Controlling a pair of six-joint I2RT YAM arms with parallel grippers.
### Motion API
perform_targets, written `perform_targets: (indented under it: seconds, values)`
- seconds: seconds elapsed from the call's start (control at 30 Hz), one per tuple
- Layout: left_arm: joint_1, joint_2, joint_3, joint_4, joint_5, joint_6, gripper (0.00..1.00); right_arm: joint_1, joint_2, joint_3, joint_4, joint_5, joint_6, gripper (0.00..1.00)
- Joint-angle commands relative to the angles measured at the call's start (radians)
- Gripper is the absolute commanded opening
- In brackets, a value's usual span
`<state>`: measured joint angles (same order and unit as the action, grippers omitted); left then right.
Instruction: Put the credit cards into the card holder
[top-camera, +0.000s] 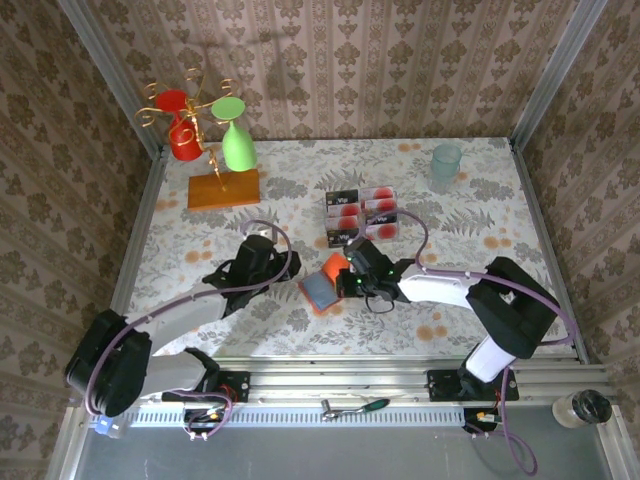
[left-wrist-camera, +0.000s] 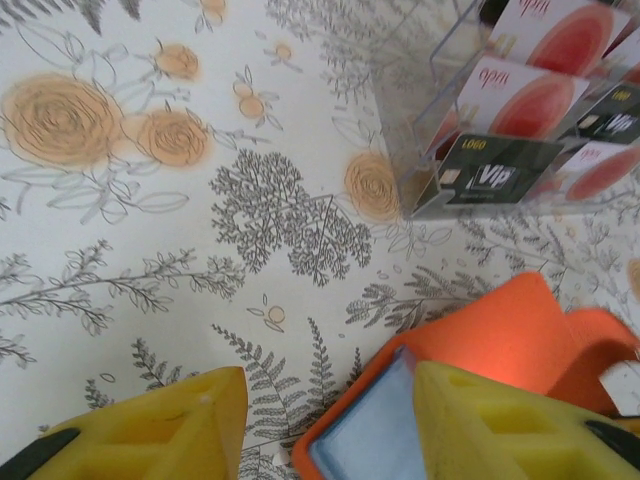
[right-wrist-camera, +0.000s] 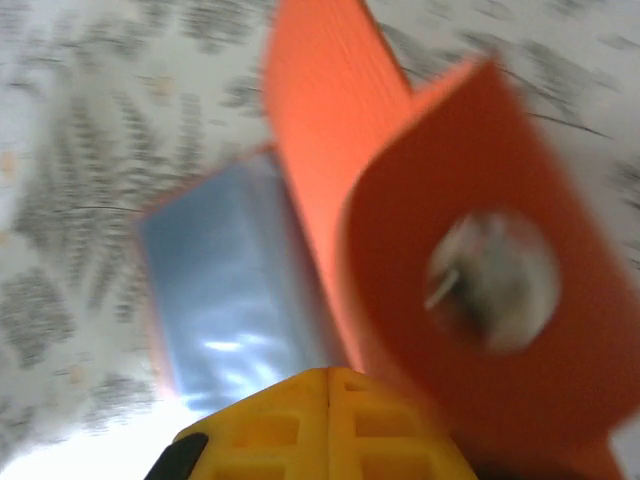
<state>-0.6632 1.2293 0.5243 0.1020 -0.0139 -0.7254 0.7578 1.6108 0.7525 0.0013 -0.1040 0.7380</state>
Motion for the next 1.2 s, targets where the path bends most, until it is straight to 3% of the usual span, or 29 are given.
perform_targets:
  seconds: [0.0, 0.3, 0.67, 1.17]
  values:
    - [-0.013, 0.046, 0.023, 0.027, 0.052, -0.004, 0.49, -0.04, 0.028, -0.053, 0.061, 0.013, 0.043, 0.03]
    - [-0.08, 0.11, 0.045, 0.072, 0.04, -0.02, 0.54, -0.077, 0.075, -0.08, 0.14, -0.07, 0.064, 0.03]
    - [-0.139, 0.058, 0.03, 0.134, -0.055, -0.082, 0.72, -0.077, 0.111, -0.124, 0.223, -0.091, 0.109, 0.01]
    - [-0.198, 0.116, 0.002, 0.125, -0.153, -0.147, 0.65, -0.078, 0.151, -0.152, 0.276, -0.1, 0.143, 0.0]
